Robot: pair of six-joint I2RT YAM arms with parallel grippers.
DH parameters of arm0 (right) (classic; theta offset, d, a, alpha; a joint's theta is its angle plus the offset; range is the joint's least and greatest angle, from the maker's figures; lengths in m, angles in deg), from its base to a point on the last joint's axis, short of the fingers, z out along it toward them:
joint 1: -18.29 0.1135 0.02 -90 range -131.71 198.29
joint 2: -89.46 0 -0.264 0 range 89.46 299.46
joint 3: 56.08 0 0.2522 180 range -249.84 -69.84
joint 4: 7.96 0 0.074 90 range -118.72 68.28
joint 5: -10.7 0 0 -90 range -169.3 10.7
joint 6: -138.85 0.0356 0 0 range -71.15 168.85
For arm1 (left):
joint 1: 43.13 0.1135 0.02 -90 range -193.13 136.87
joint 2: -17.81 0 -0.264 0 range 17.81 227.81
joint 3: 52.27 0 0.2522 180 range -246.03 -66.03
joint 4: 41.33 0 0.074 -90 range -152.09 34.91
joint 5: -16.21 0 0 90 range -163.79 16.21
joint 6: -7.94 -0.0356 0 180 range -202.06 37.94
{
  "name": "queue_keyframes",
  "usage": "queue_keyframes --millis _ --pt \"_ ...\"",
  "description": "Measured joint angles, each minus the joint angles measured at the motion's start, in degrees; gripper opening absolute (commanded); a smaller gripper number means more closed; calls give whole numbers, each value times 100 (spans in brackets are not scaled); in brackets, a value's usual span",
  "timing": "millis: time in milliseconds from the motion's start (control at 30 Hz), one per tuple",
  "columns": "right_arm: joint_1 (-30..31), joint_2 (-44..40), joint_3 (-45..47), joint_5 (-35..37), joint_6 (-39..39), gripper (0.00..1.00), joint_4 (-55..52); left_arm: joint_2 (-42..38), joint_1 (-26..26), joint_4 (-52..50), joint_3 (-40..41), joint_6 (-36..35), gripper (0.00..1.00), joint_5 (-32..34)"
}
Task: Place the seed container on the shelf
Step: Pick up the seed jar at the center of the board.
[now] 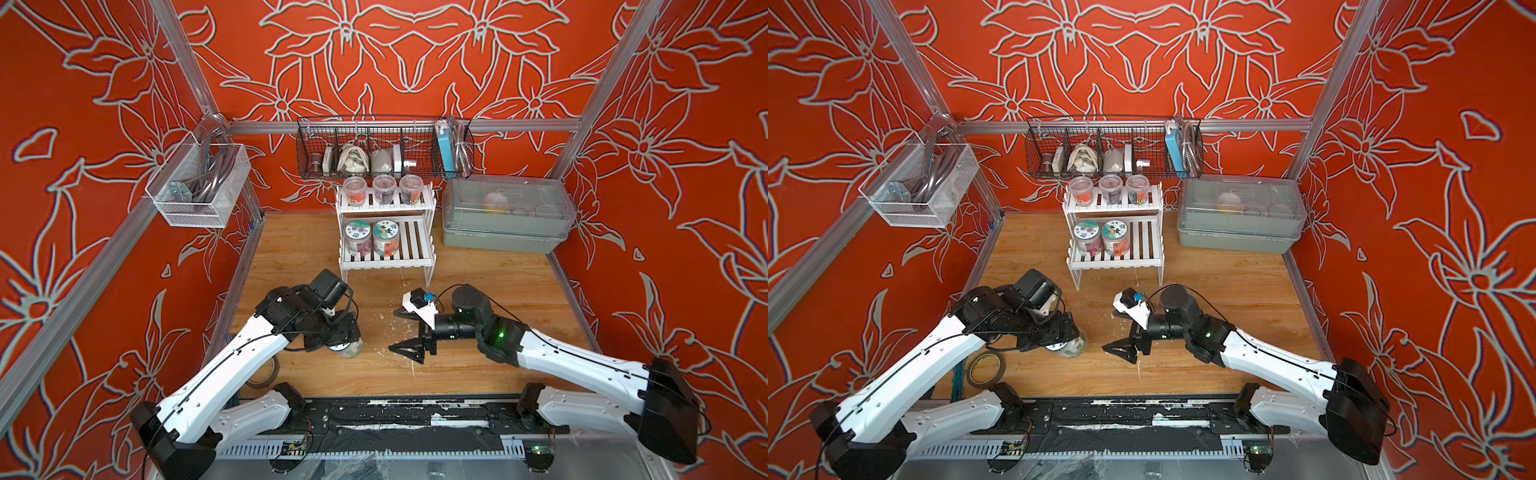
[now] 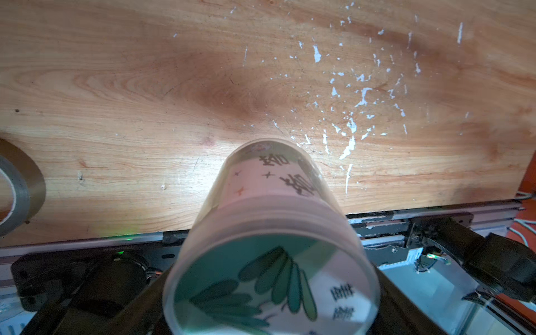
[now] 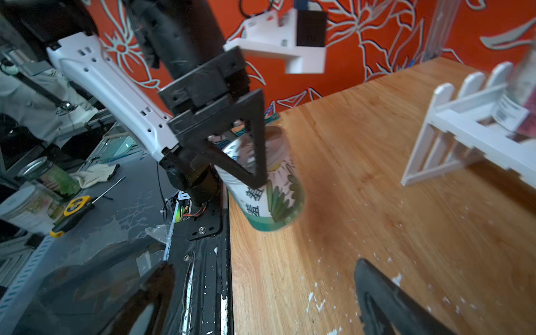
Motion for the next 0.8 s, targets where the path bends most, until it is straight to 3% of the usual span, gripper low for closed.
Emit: queue_keyframes --millis 267,800 --pt "557 389 -13 898 -605 99 219 -518 0 439 109 361 81 -334" --pt "1379 1126 -87 2129 -1016 100 1056 -533 0 817 234 682 79 -564"
